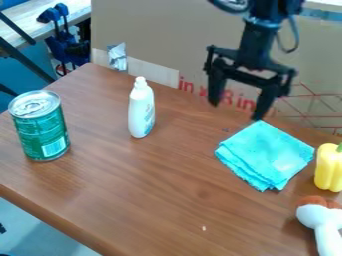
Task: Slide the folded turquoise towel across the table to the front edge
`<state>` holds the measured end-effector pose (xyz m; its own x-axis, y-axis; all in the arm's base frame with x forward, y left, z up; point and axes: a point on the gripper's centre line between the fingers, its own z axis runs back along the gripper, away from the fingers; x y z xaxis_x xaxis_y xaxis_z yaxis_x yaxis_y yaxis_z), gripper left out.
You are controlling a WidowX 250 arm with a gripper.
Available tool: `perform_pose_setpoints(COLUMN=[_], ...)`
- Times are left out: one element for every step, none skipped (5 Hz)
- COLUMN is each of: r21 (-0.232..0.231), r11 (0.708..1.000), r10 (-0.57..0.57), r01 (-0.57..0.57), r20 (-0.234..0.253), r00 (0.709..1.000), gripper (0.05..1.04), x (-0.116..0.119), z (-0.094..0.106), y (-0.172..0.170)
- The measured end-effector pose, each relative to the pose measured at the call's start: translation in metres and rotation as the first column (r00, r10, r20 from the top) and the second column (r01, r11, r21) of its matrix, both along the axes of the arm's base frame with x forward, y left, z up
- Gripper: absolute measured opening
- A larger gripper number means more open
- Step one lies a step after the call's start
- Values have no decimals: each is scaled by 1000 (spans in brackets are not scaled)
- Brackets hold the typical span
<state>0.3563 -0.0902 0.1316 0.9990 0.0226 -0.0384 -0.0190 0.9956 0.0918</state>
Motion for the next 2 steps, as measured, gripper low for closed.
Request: perform_pose_setpoints(r21=[-1,-12], r11=[973,961], r10=[-232,-276], r01=[233,276], r20=[-58,20], r00=[971,961], gripper=[1001,1001], x=[35,50], z=[-20,-34], y=[-3,-7])
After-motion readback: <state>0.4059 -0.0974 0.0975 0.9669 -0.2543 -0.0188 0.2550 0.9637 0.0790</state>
